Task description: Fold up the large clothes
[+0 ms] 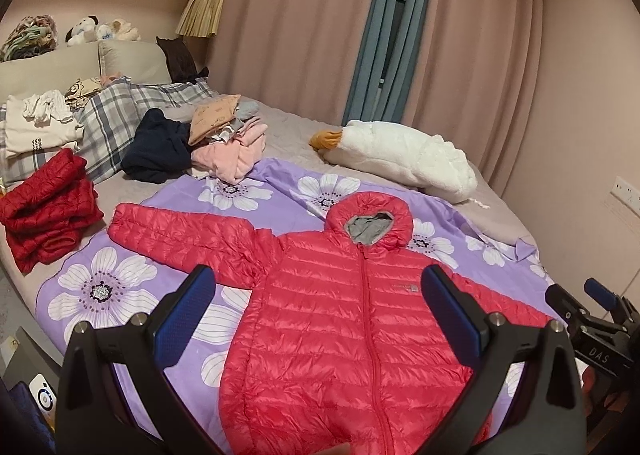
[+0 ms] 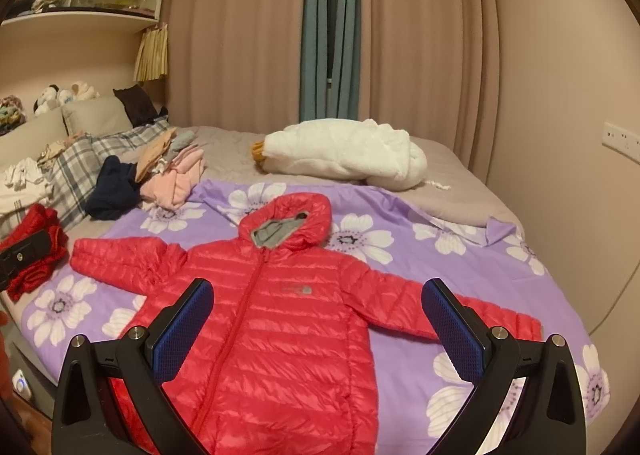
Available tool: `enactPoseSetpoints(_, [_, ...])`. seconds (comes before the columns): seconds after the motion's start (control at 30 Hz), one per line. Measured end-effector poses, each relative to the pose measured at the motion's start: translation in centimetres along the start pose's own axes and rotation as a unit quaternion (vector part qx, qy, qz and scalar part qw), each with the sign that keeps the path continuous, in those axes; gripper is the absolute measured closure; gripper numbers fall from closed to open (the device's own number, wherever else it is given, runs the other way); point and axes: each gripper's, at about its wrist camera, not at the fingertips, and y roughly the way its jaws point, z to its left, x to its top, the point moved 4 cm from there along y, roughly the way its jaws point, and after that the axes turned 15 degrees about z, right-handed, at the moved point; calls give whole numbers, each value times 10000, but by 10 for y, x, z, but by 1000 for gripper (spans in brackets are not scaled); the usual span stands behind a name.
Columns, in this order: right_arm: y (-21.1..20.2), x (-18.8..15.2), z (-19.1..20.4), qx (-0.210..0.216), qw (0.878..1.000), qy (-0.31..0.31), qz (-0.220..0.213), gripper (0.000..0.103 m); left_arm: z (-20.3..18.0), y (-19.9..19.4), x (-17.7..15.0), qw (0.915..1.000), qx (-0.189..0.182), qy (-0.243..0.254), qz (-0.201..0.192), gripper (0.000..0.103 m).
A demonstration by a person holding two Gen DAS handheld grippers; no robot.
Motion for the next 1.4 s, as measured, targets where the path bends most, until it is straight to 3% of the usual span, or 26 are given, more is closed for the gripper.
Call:
enactPoseSetpoints(0.5, [4, 3, 4, -105, 9999, -25, 17, 0, 1, 0, -1, 10000, -31, 63, -20, 1])
enactPoseSetpoints(1.4, [4, 3, 1, -274, 9996, -33, 23, 0, -5, 20, 0, 9985, 496, 201, 92, 1])
